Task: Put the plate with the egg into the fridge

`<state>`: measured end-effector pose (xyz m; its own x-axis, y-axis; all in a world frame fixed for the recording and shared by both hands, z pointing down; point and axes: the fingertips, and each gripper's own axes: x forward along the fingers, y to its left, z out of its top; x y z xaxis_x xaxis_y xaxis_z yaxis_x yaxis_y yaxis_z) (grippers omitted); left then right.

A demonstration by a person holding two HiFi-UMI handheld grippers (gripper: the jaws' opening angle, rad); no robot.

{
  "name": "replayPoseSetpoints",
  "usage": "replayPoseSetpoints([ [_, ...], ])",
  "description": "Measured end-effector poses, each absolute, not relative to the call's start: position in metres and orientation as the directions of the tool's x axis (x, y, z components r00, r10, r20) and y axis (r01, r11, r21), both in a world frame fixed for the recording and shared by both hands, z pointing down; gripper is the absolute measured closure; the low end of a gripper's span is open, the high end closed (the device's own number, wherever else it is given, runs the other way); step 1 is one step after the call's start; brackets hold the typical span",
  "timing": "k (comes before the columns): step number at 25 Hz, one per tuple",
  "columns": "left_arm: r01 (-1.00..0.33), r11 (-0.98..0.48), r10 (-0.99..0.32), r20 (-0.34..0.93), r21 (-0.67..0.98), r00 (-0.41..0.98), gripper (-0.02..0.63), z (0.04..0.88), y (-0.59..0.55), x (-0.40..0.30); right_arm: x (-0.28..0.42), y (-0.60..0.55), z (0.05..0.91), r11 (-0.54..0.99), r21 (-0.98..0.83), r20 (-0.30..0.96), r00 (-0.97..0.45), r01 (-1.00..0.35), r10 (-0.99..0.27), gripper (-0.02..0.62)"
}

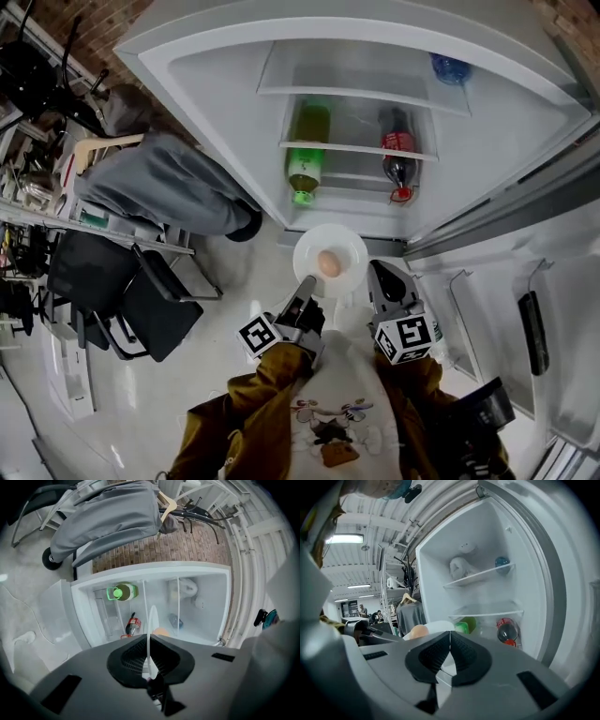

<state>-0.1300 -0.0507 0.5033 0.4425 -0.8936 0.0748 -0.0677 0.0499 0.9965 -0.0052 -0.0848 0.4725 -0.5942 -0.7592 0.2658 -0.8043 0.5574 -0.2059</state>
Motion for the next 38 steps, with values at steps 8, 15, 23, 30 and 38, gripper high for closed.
replayPoseSetpoints([
  [8,-0.070,0.044,-0.889,0.071,0.997,0.453,0.589,0.505,-0.081,-0.113,0.007,-0.110,0.469,0.565,-0.183,0.261,-0.594,-0.804,-0.761,0.591],
  [15,-0.070,0.055,-0.888,0.081,0.996,0.453,0.589,0.508,-0.099,-0.106,0.007,-0.125,0.474,0.573,-0.186,0.264,-0.602,-0.798,-0.754,0.591],
  [23,-0.072,0.068,-0.875,0.094,0.995,0.475,0.589,0.510,-0.112,-0.107,0.013,-0.138,0.472,0.533,-0.169,0.264,-0.559,-0.829,-0.786,0.591],
  [30,-0.078,0.051,-0.863,0.083,0.996,0.499,0.591,0.503,-0.125,-0.111,0.012,-0.146,0.464,0.505,-0.157,0.244,-0.529,-0.849,-0.813,0.591],
  [38,-0.085,0.054,-0.868,0.089,0.995,0.489,0.589,0.502,-0.133,-0.112,0.018,-0.149,0.462,0.487,-0.150,0.234,-0.510,-0.860,-0.828,0.591],
])
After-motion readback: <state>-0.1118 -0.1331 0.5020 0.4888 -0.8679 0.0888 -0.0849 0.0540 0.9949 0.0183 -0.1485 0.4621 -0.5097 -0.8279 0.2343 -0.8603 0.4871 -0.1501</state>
